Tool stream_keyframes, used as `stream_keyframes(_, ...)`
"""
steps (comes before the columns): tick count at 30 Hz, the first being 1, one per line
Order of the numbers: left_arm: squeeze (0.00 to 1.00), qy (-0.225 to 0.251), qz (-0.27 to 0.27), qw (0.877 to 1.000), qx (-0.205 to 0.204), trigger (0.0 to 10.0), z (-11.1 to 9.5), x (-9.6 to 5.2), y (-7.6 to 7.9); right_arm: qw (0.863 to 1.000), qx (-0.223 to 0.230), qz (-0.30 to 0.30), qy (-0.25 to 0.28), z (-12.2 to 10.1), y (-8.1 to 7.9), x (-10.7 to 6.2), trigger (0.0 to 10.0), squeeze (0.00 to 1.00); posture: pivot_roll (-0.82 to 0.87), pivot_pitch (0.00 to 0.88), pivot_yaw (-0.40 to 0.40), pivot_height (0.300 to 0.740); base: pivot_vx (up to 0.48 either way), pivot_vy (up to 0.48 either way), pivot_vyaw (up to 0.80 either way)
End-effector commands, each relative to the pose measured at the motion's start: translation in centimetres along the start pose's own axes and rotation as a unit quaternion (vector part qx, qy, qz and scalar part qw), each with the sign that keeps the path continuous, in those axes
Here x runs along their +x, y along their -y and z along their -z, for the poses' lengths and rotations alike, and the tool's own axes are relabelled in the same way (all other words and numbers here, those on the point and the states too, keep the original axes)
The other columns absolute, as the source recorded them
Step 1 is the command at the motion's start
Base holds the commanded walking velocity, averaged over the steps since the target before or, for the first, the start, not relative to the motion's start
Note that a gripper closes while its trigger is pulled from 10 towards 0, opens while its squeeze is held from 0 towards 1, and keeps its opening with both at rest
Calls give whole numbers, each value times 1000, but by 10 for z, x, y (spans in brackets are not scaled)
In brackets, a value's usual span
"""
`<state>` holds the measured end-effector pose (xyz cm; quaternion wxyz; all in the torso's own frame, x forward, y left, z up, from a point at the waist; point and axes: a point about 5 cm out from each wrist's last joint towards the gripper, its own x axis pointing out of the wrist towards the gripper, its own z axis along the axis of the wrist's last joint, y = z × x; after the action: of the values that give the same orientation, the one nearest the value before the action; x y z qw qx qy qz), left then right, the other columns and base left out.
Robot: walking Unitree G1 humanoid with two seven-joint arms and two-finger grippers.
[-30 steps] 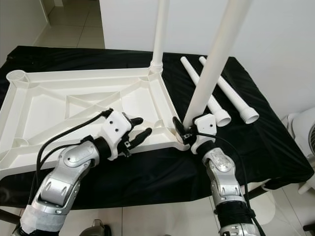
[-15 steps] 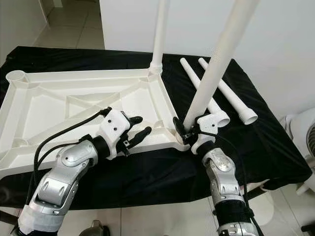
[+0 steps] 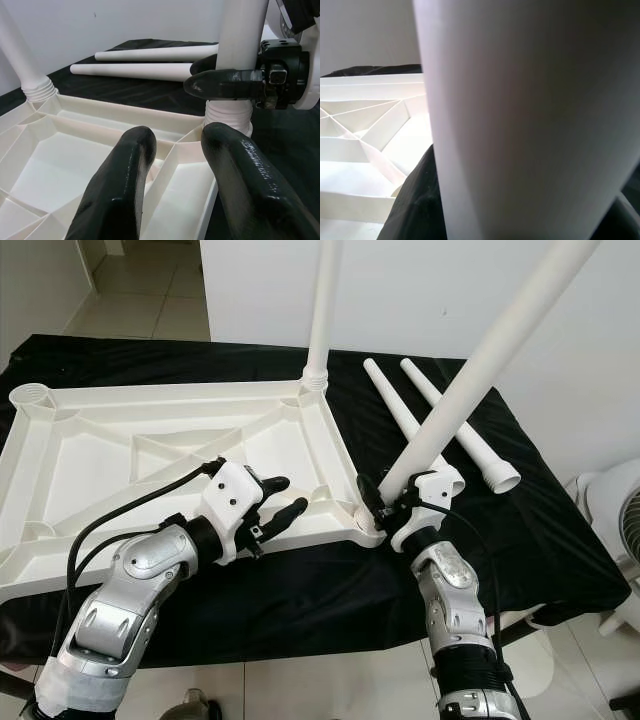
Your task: Building children table
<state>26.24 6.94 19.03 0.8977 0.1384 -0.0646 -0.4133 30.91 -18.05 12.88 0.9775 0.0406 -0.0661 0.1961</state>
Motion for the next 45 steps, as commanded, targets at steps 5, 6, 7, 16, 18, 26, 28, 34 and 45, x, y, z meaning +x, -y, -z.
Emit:
stream_keyframes(5,0,5,-13,1000,6,10000,-6,1,-2,995,38,27,-84,34,4,-14,10000,0,102,87,-60,740,0,0,0)
stream_keyframes(6,0,5,-14,1000,6,10000,-6,1,-2,995,42,30,-85,35,4,-13,10000,0,103,88,-61,740,0,0,0)
stream_keyframes(7,0,4,-14,1000,6,10000,-6,1,-2,995,46,32,-87,35,4,-13,10000,0,104,88,-62,740,0,0,0)
stream_keyframes(16,0,3,-20,1000,4,10000,-6,-1,-4,995,-72,-19,-59,32,-8,-18,10000,0,103,93,-60,740,0,0,0)
stream_keyframes(18,0,4,-21,1000,4,10000,-6,-1,-5,995,-68,-15,-75,35,-6,-19,10000,0,104,94,-60,740,0,0,0)
stream_keyframes(26,0,3,-24,1000,5,10000,-7,-3,-7,991,-92,-28,-89,38,-6,-21,10000,0,104,95,-55,740,0,0,0)
stream_keyframes(28,0,3,-24,1000,5,10000,-7,-3,-7,990,-103,-34,-92,39,-7,-21,10000,0,104,97,-53,740,0,0,0)
stream_keyframes(34,0,3,-23,1000,9,10000,-8,-3,-8,988,-85,-40,-121,44,-6,-20,10000,0,105,97,-51,740,0,0,0)
stream_keyframes(45,0,5,-26,1000,9,10000,-10,-4,-8,988,-54,-19,-145,46,3,-15,10000,0,109,97,-55,740,0,0,0)
